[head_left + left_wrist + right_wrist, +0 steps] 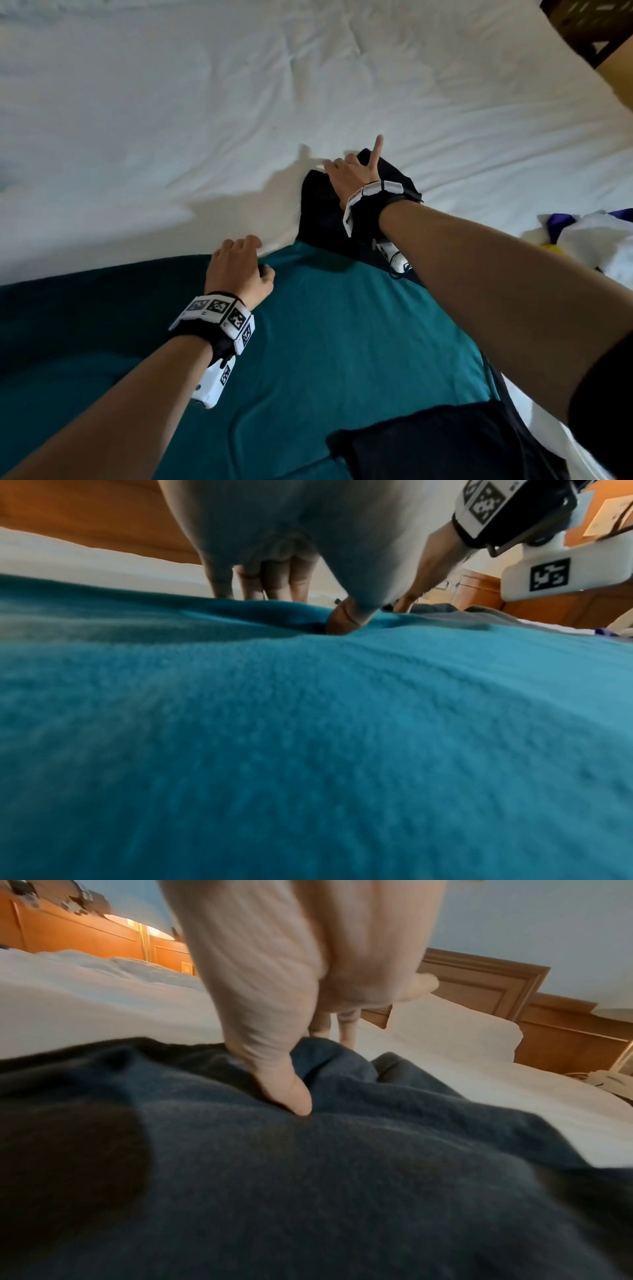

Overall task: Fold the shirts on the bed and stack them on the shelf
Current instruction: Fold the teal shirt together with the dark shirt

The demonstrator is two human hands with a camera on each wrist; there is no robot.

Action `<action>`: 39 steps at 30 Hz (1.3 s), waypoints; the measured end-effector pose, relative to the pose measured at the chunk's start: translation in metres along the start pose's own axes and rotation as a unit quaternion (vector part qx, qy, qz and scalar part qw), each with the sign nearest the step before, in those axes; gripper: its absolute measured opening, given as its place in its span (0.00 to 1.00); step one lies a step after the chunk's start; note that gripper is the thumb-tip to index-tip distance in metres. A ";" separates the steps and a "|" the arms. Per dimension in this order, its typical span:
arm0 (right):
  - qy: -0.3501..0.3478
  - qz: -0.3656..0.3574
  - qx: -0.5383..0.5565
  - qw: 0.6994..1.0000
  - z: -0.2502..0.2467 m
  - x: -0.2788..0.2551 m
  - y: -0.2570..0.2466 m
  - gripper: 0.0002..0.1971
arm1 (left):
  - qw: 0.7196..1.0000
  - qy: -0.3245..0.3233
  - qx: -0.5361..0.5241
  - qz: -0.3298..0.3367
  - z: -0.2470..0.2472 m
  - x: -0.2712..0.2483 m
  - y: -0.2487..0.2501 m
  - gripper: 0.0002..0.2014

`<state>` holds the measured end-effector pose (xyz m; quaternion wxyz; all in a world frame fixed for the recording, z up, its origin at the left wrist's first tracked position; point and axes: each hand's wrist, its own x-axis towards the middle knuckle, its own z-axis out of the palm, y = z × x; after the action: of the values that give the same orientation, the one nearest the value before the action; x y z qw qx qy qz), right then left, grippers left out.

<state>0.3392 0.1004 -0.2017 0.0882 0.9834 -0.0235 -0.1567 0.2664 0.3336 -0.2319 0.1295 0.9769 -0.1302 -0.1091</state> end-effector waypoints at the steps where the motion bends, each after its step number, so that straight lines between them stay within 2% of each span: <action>1: -0.001 0.012 -0.010 1.000 -0.002 -0.002 0.003 0.16 | 1.000 -0.003 -0.008 -0.004 -0.002 -0.001 0.000 0.17; 4: 0.006 0.035 -0.042 0.999 -0.007 -0.016 0.013 0.08 | 1.000 0.000 -0.011 0.019 -0.006 -0.001 -0.001 0.12; 6: 0.034 0.044 -0.041 0.998 -0.008 -0.029 0.019 0.06 | 1.000 0.004 -0.007 0.023 -0.009 -0.003 -0.001 0.11; 10: 0.107 0.052 -0.032 0.992 -0.025 -0.072 0.034 0.07 | 0.999 0.035 -0.012 0.032 -0.022 -0.018 0.005 0.10; 14: 0.175 0.058 0.010 0.983 -0.038 -0.135 0.046 0.08 | 0.991 0.100 -0.061 0.061 -0.038 -0.046 0.007 0.07; 17: 0.244 0.060 0.049 0.967 -0.027 -0.194 0.049 0.12 | 0.983 0.134 -0.074 0.100 -0.036 -0.075 0.008 0.08; 19: 0.283 0.083 0.074 0.953 -0.008 -0.235 0.048 0.15 | 0.980 0.154 -0.083 0.099 -0.028 -0.097 0.008 0.08; 22: 0.257 0.101 0.104 0.956 0.040 -0.293 0.034 0.18 | 0.979 0.151 -0.089 0.100 0.000 -0.135 0.001 0.09; 25: 0.160 0.064 0.105 0.979 0.091 -0.332 0.010 0.22 | 0.986 0.118 -0.048 0.104 0.030 -0.163 -0.003 0.10; 28: 0.084 0.024 0.087 0.992 0.121 -0.342 -0.003 0.23 | 0.985 0.133 -0.023 0.110 0.044 -0.171 0.006 0.14; 31: 0.055 0.033 0.098 0.993 0.125 -0.340 -0.003 0.19 | 0.978 0.129 -0.028 0.161 0.049 -0.166 0.023 0.15; 33: 0.082 0.038 0.135 0.987 0.121 -0.335 -0.001 0.14 | 0.975 0.117 -0.039 0.184 0.052 -0.162 0.033 0.12; 35: 0.152 0.047 0.183 0.970 0.109 -0.335 0.000 0.09 | 0.976 0.123 -0.061 0.172 0.048 -0.160 0.039 0.11; 37: 0.216 0.049 0.219 0.950 0.094 -0.343 0.001 0.11 | 0.974 0.138 -0.086 0.157 0.042 -0.163 0.043 0.13; 39: 0.231 0.048 0.235 0.943 0.086 -0.355 0.000 0.10 | 0.973 0.143 -0.098 0.154 0.038 -0.171 0.042 0.12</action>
<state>-0.0251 0.1123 -0.1744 -0.1347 0.9832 -0.0854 0.0888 0.0863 0.3346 -0.2256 0.2572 0.9333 -0.2474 0.0412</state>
